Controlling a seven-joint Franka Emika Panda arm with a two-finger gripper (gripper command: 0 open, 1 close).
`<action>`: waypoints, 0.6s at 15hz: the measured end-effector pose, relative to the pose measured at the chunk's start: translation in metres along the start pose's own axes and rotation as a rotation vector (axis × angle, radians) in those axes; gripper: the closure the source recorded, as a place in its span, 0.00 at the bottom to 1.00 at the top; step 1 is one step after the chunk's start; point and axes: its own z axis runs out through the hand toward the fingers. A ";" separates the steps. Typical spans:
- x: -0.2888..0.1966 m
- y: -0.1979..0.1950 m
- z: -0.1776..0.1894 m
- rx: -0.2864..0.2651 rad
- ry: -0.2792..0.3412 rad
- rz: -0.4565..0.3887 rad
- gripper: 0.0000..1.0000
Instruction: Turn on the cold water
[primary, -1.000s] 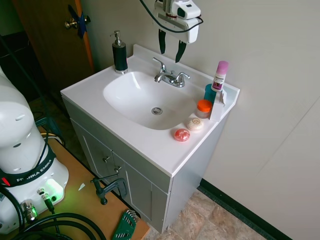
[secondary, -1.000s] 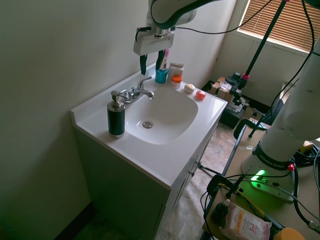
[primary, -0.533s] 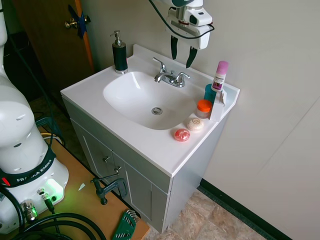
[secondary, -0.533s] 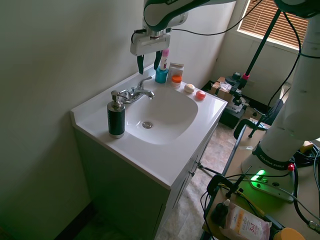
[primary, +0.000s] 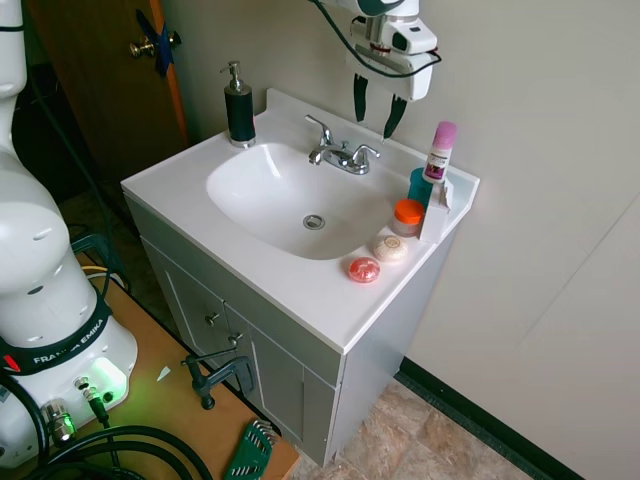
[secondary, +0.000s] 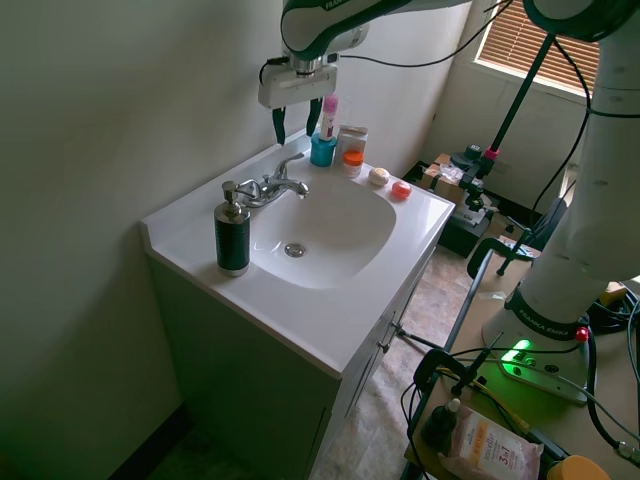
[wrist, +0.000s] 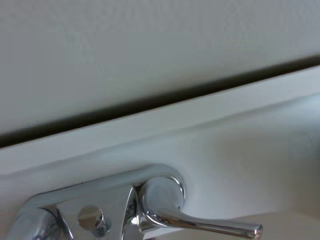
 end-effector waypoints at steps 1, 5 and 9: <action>0.000 0.000 0.000 0.000 0.000 0.000 0.00; 0.015 -0.001 -0.004 -0.003 0.009 0.011 0.00; 0.027 -0.003 0.008 -0.038 -0.007 0.002 0.00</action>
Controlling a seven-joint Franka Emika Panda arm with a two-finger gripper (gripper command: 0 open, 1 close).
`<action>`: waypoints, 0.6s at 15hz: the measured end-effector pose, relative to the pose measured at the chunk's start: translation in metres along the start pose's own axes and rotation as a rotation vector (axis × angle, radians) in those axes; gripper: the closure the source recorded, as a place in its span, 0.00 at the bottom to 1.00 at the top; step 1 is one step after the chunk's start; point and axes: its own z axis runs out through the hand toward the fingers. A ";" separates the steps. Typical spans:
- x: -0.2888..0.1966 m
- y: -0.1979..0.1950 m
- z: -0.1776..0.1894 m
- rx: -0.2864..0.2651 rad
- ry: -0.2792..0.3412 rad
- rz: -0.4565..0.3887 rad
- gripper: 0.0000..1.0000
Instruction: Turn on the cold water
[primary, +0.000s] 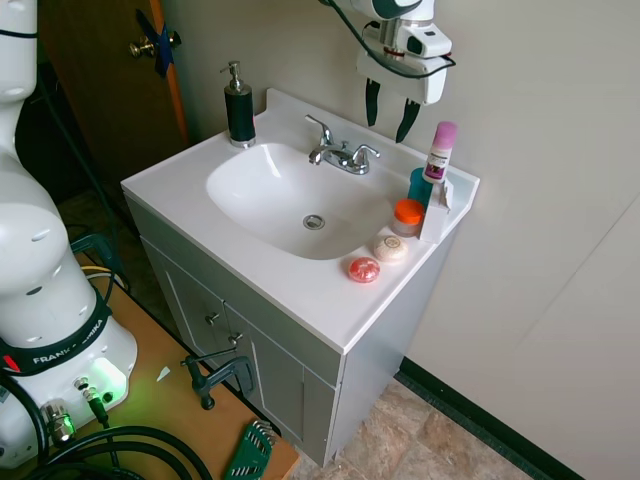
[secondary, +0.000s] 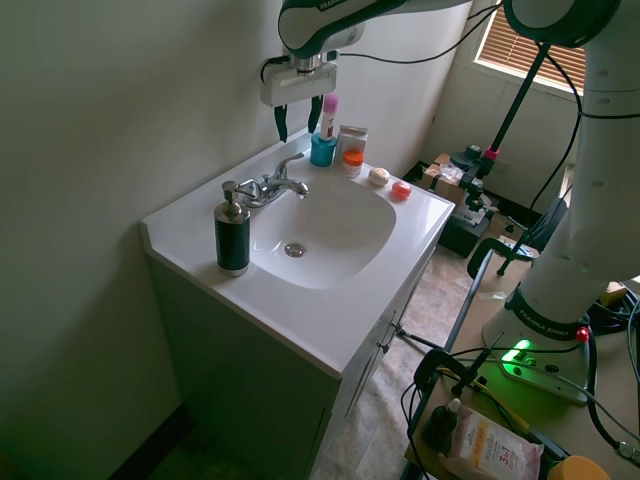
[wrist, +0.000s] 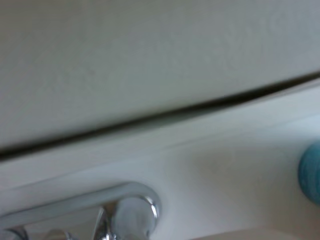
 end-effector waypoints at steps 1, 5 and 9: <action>0.000 0.000 0.000 -0.004 -0.002 -0.002 0.00; 0.000 0.000 -0.001 -0.009 -0.003 -0.008 0.00; -0.001 0.003 -0.005 0.005 0.003 -0.005 0.00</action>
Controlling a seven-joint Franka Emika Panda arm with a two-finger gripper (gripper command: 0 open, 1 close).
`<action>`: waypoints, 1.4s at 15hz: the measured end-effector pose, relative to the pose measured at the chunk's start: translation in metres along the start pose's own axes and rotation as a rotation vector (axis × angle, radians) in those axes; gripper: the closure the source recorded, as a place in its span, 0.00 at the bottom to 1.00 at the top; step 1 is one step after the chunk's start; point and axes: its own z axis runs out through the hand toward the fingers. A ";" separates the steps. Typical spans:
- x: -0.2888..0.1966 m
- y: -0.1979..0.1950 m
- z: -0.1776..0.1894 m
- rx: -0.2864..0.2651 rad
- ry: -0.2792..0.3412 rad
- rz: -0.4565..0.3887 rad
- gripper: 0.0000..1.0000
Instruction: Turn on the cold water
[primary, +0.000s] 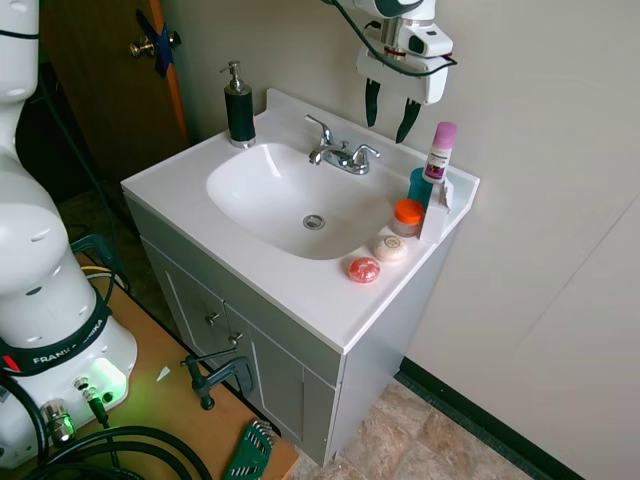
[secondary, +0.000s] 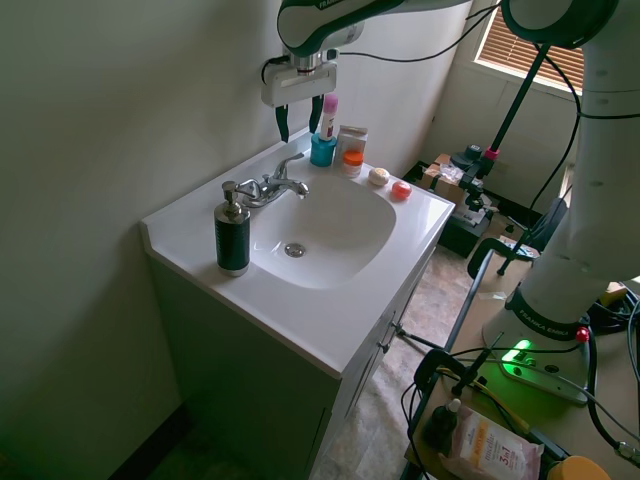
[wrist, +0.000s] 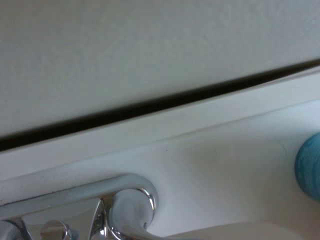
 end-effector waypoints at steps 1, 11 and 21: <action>-0.002 0.005 -0.003 0.014 0.008 0.003 0.00; -0.067 0.086 0.004 0.045 -0.025 0.012 0.00; -0.039 0.038 0.036 0.049 0.106 0.117 0.00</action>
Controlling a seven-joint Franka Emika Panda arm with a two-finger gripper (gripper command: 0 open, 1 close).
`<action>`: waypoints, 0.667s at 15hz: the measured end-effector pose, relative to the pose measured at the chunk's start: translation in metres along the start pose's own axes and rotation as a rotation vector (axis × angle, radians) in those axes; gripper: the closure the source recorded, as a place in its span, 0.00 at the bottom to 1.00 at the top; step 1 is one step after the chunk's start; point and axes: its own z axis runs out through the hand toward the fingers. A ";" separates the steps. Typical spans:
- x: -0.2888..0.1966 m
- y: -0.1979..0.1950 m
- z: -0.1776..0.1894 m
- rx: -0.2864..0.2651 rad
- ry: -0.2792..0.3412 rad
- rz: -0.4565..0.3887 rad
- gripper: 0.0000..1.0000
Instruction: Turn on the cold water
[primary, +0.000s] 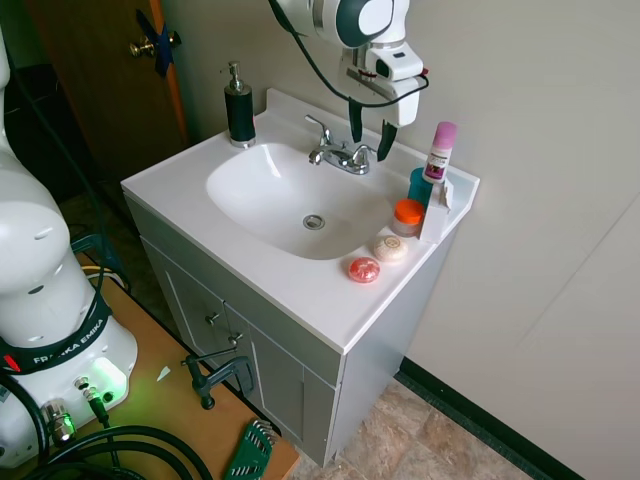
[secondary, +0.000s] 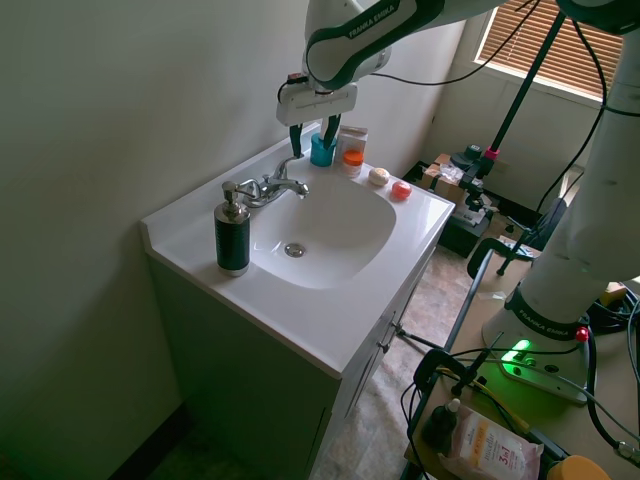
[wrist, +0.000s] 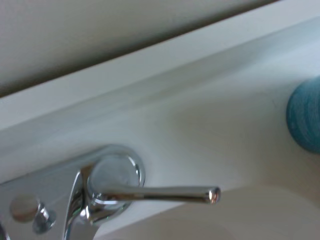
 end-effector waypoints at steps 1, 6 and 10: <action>0.002 -0.002 0.006 -0.007 0.024 0.015 0.00; 0.017 -0.013 -0.003 0.016 0.063 0.058 0.00; 0.024 -0.029 0.000 0.010 0.070 0.055 0.00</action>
